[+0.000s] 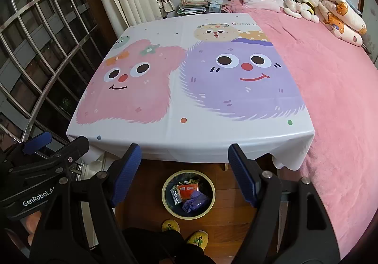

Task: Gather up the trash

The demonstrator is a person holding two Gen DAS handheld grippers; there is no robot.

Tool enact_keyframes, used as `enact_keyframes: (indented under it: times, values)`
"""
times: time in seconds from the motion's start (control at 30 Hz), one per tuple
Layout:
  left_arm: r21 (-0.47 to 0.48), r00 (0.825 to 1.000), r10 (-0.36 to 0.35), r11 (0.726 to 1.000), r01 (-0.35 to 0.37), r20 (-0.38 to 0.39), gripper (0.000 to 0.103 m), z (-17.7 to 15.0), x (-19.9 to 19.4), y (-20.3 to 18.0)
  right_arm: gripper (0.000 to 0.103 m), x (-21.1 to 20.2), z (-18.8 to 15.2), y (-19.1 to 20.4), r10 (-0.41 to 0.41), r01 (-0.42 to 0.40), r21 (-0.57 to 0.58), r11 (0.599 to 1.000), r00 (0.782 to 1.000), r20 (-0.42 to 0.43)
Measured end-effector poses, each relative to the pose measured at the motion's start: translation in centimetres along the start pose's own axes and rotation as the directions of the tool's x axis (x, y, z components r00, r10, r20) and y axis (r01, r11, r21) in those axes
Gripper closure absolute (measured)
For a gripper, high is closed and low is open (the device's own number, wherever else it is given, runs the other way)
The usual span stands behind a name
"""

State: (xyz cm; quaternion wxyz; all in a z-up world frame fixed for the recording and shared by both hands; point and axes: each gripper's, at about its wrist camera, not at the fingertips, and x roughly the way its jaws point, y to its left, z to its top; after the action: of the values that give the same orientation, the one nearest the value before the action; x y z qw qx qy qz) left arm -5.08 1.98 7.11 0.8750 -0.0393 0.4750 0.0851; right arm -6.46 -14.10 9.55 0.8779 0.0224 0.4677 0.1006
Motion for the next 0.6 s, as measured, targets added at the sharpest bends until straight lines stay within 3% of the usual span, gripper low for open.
enact_keyframes:
  times: [0.6]
  values:
    - [0.0, 1.0, 0.003, 1.0, -0.003, -0.002, 0.011, -0.17, -0.08, -0.23, 0.029, 0.26, -0.15, -0.06, 0.004, -0.004, -0.002, 1.0, 1.0, -0.001]
